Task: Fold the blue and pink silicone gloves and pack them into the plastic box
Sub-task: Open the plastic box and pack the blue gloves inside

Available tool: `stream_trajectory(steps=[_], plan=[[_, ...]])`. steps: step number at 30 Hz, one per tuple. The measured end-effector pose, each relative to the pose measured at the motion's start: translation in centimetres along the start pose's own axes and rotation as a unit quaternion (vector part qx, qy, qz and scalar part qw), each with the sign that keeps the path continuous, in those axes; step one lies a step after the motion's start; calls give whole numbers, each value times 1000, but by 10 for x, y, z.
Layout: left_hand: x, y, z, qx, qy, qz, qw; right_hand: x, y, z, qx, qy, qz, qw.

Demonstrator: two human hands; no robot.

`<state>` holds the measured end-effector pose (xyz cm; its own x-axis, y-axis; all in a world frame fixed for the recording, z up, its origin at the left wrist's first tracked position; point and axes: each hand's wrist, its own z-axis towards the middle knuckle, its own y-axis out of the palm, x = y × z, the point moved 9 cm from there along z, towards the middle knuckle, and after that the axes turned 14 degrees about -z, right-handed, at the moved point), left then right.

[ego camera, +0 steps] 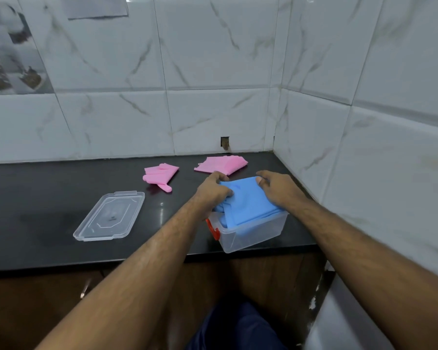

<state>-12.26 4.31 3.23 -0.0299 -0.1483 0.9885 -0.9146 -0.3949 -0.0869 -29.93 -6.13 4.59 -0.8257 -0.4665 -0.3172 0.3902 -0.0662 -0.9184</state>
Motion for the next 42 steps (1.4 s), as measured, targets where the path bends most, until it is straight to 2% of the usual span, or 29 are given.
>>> stream_trajectory(steps=[11,17,22,27,32,38,42], plan=[[-10,-6,2,7,28,-48,998,-4,-1,-12,51,15,-4,999],[-13,-5,4,-1,30,-54,998,-2,-2,-12,32,33,14,999],[-11,-6,1,-14,58,-33,998,-1,-3,-18,40,-1,90,995],[-5,5,-4,-102,60,-38,992,2,-9,-28,71,-56,233,968],[-5,11,-5,-153,33,-35,987,3,-8,-25,67,-44,245,966],[-10,6,-2,-115,21,-33,993,6,-8,-25,70,0,229,971],[-11,5,2,-103,-6,11,995,7,-5,-19,46,31,205,977]])
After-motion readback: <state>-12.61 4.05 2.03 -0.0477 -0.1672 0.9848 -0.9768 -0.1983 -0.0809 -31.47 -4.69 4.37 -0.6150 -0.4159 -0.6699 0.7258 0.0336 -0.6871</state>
